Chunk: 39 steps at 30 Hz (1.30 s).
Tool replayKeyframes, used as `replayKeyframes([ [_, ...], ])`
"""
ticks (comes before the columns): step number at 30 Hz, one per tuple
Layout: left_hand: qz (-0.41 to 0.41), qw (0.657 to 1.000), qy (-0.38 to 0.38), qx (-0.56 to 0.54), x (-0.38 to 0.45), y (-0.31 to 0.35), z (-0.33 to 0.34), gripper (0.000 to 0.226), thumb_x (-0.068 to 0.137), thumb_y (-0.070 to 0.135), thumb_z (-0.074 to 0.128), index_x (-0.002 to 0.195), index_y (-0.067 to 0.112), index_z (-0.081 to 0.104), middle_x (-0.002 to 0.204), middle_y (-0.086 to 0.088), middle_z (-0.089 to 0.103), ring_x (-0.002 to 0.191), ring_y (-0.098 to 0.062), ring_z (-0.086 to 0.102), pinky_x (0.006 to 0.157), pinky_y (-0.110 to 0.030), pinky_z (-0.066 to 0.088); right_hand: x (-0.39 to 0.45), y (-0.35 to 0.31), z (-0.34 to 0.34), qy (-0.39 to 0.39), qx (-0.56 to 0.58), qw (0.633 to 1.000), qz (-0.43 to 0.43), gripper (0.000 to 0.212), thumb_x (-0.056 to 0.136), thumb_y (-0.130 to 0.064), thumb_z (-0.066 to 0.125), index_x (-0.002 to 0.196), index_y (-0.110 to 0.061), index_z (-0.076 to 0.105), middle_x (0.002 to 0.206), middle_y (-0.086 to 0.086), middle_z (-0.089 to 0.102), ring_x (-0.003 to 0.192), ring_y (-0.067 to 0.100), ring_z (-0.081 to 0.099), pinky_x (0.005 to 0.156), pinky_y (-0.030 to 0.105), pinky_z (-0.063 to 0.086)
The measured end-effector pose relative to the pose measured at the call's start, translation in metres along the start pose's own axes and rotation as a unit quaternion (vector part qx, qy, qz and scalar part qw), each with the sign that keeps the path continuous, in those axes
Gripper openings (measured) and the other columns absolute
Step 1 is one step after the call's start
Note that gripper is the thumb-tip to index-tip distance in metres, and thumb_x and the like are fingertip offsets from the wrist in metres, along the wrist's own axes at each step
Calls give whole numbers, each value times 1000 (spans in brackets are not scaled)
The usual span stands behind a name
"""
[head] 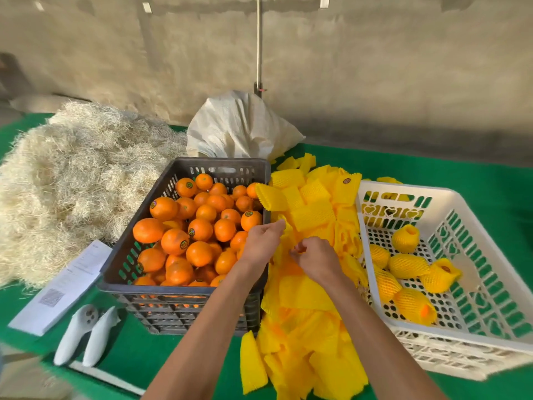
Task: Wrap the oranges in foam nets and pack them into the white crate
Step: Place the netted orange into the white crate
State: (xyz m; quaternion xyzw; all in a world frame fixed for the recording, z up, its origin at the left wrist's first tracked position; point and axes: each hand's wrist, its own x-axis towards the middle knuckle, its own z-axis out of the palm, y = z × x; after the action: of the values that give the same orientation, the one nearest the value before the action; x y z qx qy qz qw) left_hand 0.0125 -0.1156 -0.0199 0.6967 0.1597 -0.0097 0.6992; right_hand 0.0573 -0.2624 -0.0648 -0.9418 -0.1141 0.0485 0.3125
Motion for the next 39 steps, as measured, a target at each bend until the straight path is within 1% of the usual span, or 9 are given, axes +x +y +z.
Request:
replayKeyframes([
  [6, 33, 999, 21, -9, -5, 11, 1, 21, 103, 27, 65, 107, 8, 74, 101, -10, 72, 91, -19, 67, 82, -30, 60, -8, -29, -21, 120, 79, 989, -37, 20, 97, -35, 63, 98, -21, 76, 92, -6, 75, 78, 14, 68, 62, 31, 52],
  [12, 129, 975, 173, 48, -7, 22, -22, 29, 89, 26, 82, 99, 12, 57, 84, -2, 54, 68, -11, 49, 52, -15, 42, -8, -76, -30, 185, 249, 945, -105, 8, 98, -30, 64, 101, -27, 70, 90, -20, 69, 87, -5, 66, 67, 7, 49],
  [19, 125, 965, 229, 11, -17, 14, -80, 9, 102, 20, 65, 102, 11, 67, 94, -14, 70, 73, -27, 69, 52, -29, 56, -5, -109, 7, 102, 292, 941, -135, 20, 92, -40, 69, 109, -30, 68, 100, -23, 71, 95, -1, 68, 74, 14, 54],
  [21, 139, 968, 208, 26, -21, 11, -91, 17, 103, 17, 63, 98, 7, 75, 90, -17, 74, 78, -35, 72, 63, -46, 64, -4, -116, 24, 82, 214, 963, -139, 33, 91, -49, 68, 115, -26, 70, 105, -15, 72, 94, 2, 68, 76, 24, 58],
  [24, 119, 982, 136, 46, -24, 8, -116, 21, 102, 6, 58, 98, 7, 79, 96, -21, 75, 95, -40, 72, 83, -57, 62, -3, -121, 39, 147, 142, 962, -181, 15, 98, -34, 64, 103, -23, 73, 89, -10, 73, 82, 8, 70, 67, 23, 56],
  [28, 82, 996, 14, -21, -29, 0, -149, 24, 100, -3, 56, 111, -2, 77, 110, -24, 74, 102, -30, 72, 92, -44, 62, -5, -127, 53, 126, 173, 961, -176, 29, 96, -57, 57, 94, -32, 70, 71, -19, 68, 68, 1, 66, 55, 21, 50],
  [31, 93, 995, 30, 4, -28, -8, -154, 20, 102, 6, 61, 113, 5, 78, 101, -10, 77, 92, -16, 73, 82, -34, 63, -7, -137, 64, 77, 191, 962, -179, 40, 89, -72, 55, 86, -34, 67, 61, -20, 64, 54, 1, 61, 45, 13, 37],
  [35, 73, 994, 76, 29, -18, -18, -164, 24, 104, 3, 56, 122, 2, 72, 109, -14, 73, 89, -20, 70, 77, -36, 61, -4, -134, 73, 78, 198, 961, -176, 36, 99, -45, 57, 67, -34, 49, 54, -9, 53, 48, 9, 48, 43, 19, 29],
  [39, 88, 940, 80, 319, -10, -28, -177, 38, 95, 5, 66, 133, 6, 61, 119, -15, 64, 110, -38, 64, 73, -33, 54, 0, -135, 75, 72, 172, 975, -118, 22, 98, -28, 61, 80, -26, 49, 53, -8, 48, 49, 4, 49, 42, 16, 30],
])
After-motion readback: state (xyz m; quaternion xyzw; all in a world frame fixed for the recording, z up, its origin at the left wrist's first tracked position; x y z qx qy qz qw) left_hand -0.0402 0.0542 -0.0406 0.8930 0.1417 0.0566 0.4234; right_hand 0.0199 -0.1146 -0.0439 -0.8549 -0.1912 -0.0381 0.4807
